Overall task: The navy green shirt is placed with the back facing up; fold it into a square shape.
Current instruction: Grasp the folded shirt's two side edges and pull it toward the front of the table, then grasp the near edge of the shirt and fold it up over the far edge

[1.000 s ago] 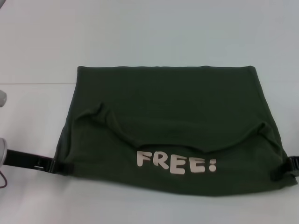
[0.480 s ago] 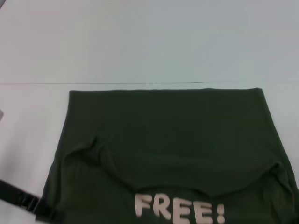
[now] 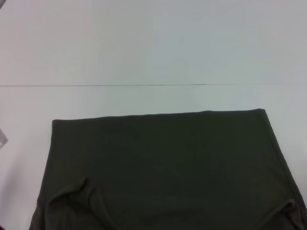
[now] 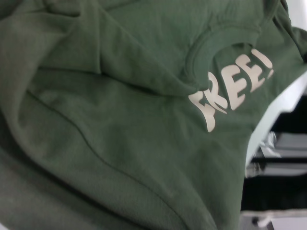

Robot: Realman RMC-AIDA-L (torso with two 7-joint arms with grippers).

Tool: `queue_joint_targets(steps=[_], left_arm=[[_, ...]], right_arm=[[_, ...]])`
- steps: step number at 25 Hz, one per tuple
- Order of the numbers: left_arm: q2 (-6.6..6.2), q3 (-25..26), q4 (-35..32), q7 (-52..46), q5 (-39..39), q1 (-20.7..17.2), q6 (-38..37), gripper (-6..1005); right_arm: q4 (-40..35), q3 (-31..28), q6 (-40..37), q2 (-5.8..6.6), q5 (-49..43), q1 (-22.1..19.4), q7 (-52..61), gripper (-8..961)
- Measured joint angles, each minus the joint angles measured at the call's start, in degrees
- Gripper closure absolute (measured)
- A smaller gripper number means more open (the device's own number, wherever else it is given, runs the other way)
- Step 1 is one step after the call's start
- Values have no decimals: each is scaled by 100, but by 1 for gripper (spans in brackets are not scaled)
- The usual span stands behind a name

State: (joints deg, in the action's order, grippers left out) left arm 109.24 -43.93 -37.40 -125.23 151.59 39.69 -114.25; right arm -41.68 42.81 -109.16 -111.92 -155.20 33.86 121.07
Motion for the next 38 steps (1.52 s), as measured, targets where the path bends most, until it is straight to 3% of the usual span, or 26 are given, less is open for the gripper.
queue_joint_targets(steps=[7,12,19,25,26,30,34,38], left_arm=[[10,-369,93,64,127,62,-329,937],[-38,-333,151,184,121,93,-375,937],[-174,393,176,471,-55,180,-400,936],[-317,1034,184,553,-368,181,-366,936],[-330,1179,175,557,-381,176,-350,936],[-372,1708,141,546,-436,149,-234,936],[-406,2200,110,487,-451,108,74,937],[-347,2517,122,384,-465,97,480,937]], right_arm=[[3,368,-171,-73,-4,-3,-77,887],[2,348,-176,-82,12,-3,-90,886],[-14,-131,-366,-35,405,4,-372,885],[12,-1012,-377,214,900,0,-504,884],[43,-1400,-260,278,949,-1,-458,883],[158,-1829,56,342,966,13,-336,883],[364,-2292,638,361,984,25,-200,882],[630,-2600,1302,344,1089,33,-112,881]])
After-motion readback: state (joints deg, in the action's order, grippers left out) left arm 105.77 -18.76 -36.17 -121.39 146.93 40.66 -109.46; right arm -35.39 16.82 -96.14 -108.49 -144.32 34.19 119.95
